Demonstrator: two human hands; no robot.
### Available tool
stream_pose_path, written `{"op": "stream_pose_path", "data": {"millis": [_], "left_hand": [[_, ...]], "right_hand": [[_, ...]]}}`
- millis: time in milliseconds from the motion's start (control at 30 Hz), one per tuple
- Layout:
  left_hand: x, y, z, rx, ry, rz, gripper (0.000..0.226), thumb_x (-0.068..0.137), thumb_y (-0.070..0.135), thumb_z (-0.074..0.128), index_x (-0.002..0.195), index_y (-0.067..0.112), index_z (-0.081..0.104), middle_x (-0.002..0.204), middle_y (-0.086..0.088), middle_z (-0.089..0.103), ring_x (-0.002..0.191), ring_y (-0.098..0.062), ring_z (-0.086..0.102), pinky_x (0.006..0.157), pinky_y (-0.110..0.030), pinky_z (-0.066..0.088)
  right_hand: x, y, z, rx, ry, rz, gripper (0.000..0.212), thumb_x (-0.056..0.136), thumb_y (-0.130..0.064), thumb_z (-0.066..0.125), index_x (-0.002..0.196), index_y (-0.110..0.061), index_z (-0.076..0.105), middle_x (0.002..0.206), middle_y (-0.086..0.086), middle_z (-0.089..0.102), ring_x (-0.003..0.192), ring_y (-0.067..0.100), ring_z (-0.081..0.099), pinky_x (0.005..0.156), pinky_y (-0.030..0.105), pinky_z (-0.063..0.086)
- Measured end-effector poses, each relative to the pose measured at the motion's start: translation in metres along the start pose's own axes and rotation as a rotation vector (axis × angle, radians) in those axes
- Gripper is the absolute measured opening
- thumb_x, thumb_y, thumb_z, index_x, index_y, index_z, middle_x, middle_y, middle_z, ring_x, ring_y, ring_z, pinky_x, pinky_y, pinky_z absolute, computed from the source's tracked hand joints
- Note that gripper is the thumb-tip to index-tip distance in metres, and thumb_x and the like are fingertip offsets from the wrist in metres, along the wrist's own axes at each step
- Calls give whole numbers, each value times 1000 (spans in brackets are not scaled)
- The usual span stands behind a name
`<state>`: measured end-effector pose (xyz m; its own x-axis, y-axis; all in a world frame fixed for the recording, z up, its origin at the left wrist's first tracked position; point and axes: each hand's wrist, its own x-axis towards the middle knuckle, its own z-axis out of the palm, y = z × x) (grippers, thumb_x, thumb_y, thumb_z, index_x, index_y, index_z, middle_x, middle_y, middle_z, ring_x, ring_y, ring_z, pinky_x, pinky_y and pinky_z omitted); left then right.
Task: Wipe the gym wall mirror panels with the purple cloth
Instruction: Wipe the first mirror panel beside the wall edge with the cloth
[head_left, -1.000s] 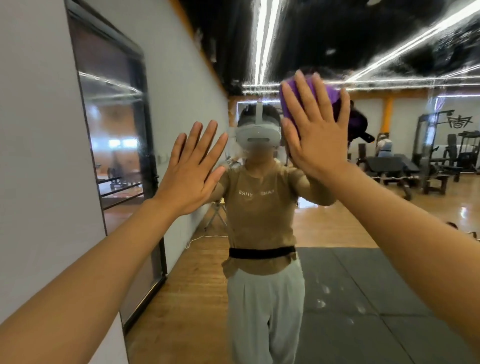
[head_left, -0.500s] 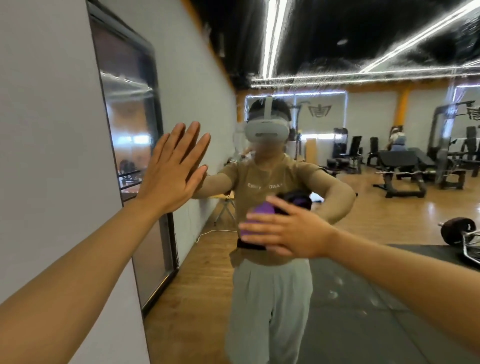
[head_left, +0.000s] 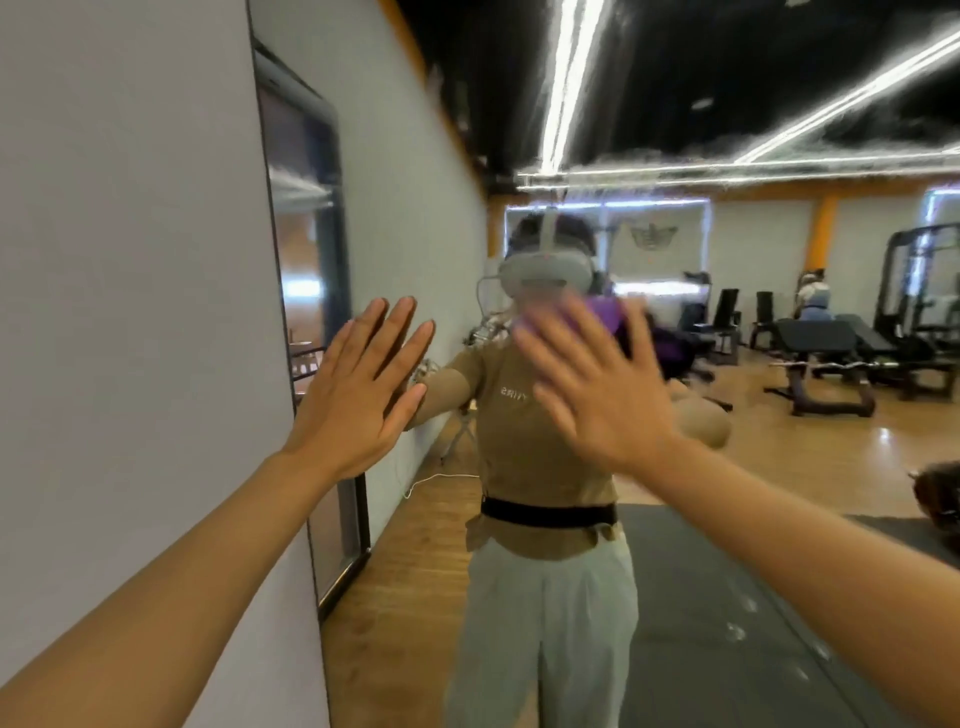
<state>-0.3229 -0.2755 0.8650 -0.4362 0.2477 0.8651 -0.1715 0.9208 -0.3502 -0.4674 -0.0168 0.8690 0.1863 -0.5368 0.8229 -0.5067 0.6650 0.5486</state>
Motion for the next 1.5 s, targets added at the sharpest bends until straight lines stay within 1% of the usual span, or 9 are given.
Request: {"op": "stream_pose_path", "data": {"millis": [167, 400, 567, 733, 867, 1133, 1333, 1400, 1500], "left_hand": [[-6, -9, 7, -41, 39, 47, 60, 106, 37, 33, 160, 17, 18, 168, -7, 10, 156, -23, 0, 126, -37, -4], [-29, -32, 16, -19, 64, 57, 59, 108, 42, 24, 160, 15, 18, 168, -7, 6, 156, -24, -1, 127, -42, 1], [-29, -30, 19, -59, 48, 35, 59, 108, 42, 25, 160, 15, 20, 169, -10, 9, 156, -28, 4, 126, -47, 6], [-30, -27, 20, -113, 74, 11, 58, 106, 36, 33, 160, 15, 23, 169, -8, 9, 156, -28, 6, 126, -47, 6], [-32, -31, 19, -133, 93, 15, 57, 106, 34, 34, 158, 13, 26, 168, -9, 15, 156, -26, 9, 127, -44, 6], [-32, -44, 22, -161, 144, 91, 56, 106, 31, 38, 157, 12, 27, 165, -12, 23, 155, -24, 12, 126, -42, 9], [-38, -55, 20, -134, 152, 51, 57, 105, 33, 41, 156, 11, 31, 165, -11, 24, 155, -26, 16, 125, -47, 15], [-43, -62, 20, -125, 153, 34, 58, 105, 35, 41, 156, 10, 31, 166, -11, 22, 155, -26, 15, 126, -47, 14], [-49, -69, 21, -124, 156, 23, 58, 105, 35, 40, 157, 9, 30, 166, -12, 21, 156, -25, 11, 126, -45, 11]], "right_hand": [[-101, -87, 17, -27, -225, -439, 67, 102, -46, 38, 162, -25, 17, 170, -1, 8, 157, 24, 2, 124, 56, -8], [-78, -71, 16, -5, -258, -591, 57, 107, -41, 27, 161, -27, 21, 168, -6, 16, 156, 19, 7, 124, 53, -9], [36, -8, -3, 8, -99, -222, 51, 111, -43, 24, 159, -28, 30, 165, 0, 28, 153, 23, 25, 122, 54, 14], [108, 35, -11, -41, -49, 97, 54, 110, -45, 20, 162, -28, 21, 168, -1, 19, 156, 23, 15, 122, 57, 11], [94, 1, -4, -44, 54, 271, 54, 111, -43, 22, 161, -24, 25, 167, 1, 24, 154, 25, 19, 122, 57, 13], [-48, -108, 16, -5, -188, -348, 58, 107, -42, 33, 162, -28, 19, 169, -3, 10, 157, 22, 7, 124, 55, -4], [-63, -92, 22, -98, -326, -816, 61, 106, -42, 30, 162, -28, 14, 169, -8, 9, 156, 18, 0, 123, 55, -13], [-30, -77, 18, -63, -301, -805, 60, 105, -44, 36, 161, -30, 20, 168, -8, 14, 156, 17, 5, 123, 54, -12], [41, -53, 6, -23, -171, -508, 54, 107, -46, 32, 159, -32, 25, 167, -4, 18, 154, 20, 15, 125, 53, 0]]}}
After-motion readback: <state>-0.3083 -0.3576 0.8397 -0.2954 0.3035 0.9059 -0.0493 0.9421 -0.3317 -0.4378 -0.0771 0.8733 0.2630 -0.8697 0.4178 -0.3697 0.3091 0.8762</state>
